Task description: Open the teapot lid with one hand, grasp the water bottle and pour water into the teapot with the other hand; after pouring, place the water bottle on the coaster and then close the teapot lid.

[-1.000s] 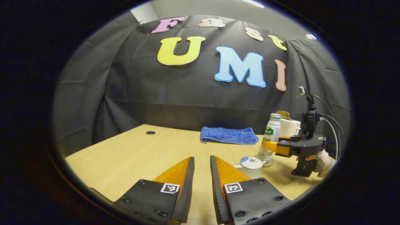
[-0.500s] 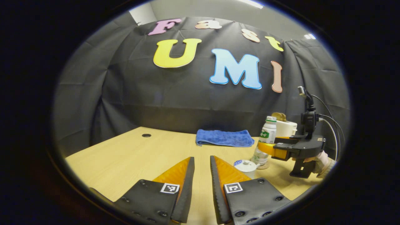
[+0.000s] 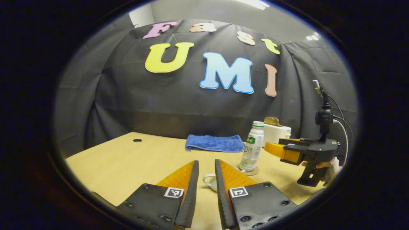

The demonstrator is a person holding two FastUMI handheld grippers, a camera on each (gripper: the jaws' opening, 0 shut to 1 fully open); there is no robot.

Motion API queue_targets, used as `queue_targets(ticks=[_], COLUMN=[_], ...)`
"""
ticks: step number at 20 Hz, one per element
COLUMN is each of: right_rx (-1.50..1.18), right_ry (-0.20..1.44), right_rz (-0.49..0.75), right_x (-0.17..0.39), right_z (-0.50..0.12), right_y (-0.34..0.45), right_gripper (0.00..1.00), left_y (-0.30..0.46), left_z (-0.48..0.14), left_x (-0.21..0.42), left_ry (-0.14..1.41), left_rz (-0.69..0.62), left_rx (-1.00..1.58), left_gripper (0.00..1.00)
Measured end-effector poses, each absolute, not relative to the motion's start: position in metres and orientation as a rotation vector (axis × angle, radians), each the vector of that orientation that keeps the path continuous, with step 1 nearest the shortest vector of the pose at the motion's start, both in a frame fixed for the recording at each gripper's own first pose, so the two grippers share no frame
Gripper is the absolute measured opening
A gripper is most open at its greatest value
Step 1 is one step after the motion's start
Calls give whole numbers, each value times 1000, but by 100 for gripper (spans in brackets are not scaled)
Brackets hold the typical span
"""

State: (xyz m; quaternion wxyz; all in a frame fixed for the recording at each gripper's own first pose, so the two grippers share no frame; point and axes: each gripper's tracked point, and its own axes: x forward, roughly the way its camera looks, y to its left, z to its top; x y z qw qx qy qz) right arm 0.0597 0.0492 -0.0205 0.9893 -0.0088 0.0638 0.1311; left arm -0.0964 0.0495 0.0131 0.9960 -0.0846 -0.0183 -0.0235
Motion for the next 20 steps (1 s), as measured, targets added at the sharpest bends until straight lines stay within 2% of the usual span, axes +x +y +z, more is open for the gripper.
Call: queue_targets(ticks=[8, 10, 11, 15, 16, 19, 20], right_rx=[7, -4, -9, -8, -9, -9, -9], right_ry=[7, -15, -24, -28, -30, -24, -21], right_rz=[132, 99, 85, 61, 56, 54, 57], right_x=[-23, -38, -44, -59, -62, -67, -67], right_z=[3, 0, -2, -21, -25, -37, -40], right_y=[27, 21, 19, 23, 23, 25, 28], right_gripper=[98, 98, 98, 99, 98, 99, 99], left_y=[-10, -17, -21, -27, -28, -25, -25], left_z=[28, 26, 21, 4, 1, -6, -8], left_x=[-129, -135, -137, -141, -142, -143, -142], left_ry=[-110, -123, -123, -114, -115, -114, -113], left_rz=[-92, -85, -85, -62, -58, -36, -29], left_rx=[-136, -124, -125, -127, -123, -116, -110], left_gripper=[42, 38, 42, 42, 38, 42, 38])
